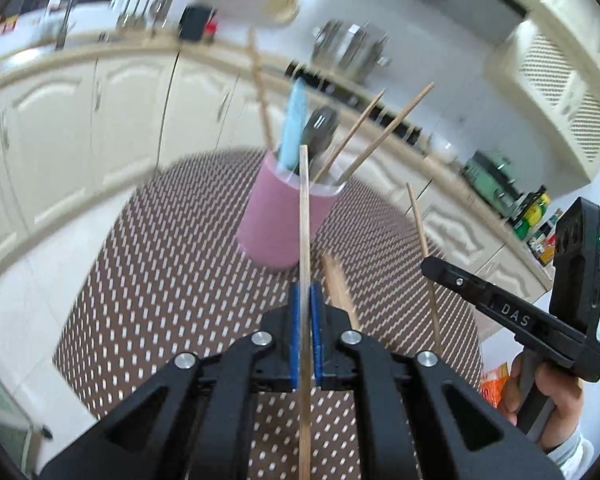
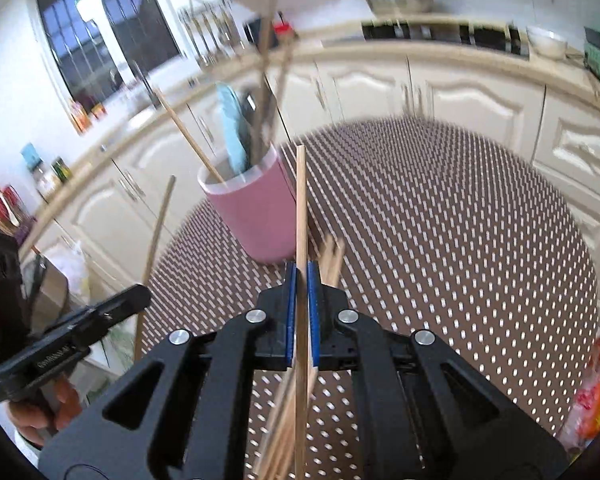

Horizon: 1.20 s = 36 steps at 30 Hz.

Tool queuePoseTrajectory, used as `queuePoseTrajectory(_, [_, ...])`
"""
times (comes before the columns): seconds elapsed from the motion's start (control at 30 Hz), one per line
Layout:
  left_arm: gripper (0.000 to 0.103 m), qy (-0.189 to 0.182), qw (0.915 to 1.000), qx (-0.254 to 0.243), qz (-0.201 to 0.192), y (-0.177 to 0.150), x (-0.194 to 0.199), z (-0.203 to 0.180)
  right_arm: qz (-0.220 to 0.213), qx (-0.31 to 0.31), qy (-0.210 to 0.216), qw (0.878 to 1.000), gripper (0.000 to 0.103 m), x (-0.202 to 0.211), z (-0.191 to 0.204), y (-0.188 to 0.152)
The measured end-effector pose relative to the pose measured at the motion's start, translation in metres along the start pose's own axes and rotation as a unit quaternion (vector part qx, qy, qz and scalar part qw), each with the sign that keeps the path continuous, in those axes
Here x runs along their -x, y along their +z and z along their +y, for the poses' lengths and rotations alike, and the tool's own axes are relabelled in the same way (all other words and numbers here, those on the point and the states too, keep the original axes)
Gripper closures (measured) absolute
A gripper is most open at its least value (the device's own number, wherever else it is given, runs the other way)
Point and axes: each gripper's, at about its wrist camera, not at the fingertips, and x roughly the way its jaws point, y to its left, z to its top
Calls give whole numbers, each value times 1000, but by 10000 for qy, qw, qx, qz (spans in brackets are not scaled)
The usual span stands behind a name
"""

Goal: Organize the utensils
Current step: 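Lift both chopsticks and carry them over the pink holder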

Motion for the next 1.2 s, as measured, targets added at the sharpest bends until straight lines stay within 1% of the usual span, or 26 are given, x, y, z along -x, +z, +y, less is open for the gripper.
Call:
queuePoseTrajectory(0.13, [98,-228,9973,-367,-598,12,15,-16,-641,36,215,9977,97,18,5,15])
queuePoseTrajectory(0.17, [98,-265,9957,-466,-754,16,17,-20,-800,52,263,9964,97,23,8,14])
queuePoseTrajectory(0.2, [98,-293,9945,-527,-855,18,19,-23,-933,78,292,9952,97,37,7,6])
queuePoseTrajectory(0.23, [98,-347,9924,-604,-1016,22,21,-27,-1078,115,322,9936,97,38,9,9])
queuePoseTrajectory(0.33, [98,-432,9850,-793,-1471,37,22,-37,-1523,235,444,9871,97,47,13,13])
queuePoseTrajectory(0.4, [98,-431,9793,-900,-1763,48,18,-47,-1778,279,523,9823,97,57,12,24])
queuePoseTrajectory(0.47, [98,-464,9726,-945,-2073,60,17,-52,-2017,304,583,9772,97,54,16,32])
queuePoseTrajectory(0.57, [98,-337,9624,-943,-2523,75,12,-54,-2317,315,598,9704,97,55,16,45])
queuePoseTrajectory(0.63, [98,-346,9583,-846,-2708,84,8,-52,-2464,322,633,9666,97,50,20,50])
queuePoseTrajectory(0.73, [98,-348,9537,-740,-2895,98,-2,-52,-2514,335,686,9649,97,35,21,64])
queuePoseTrajectory(0.8, [98,-327,9506,-742,-2996,105,-9,-51,-2593,297,725,9626,97,24,22,73])
queuePoseTrajectory(0.93, [98,-215,9413,-773,-3280,115,-21,-51,-2762,260,786,9575,97,9,22,83])
queuePoseTrajectory(1.03, [98,-166,9366,-738,-3421,121,-29,-47,-2916,299,762,9530,97,4,23,87])
queuePoseTrajectory(1.2, [98,-133,9328,-608,-3551,125,-44,-39,-3088,355,705,9478,97,-1,26,91])
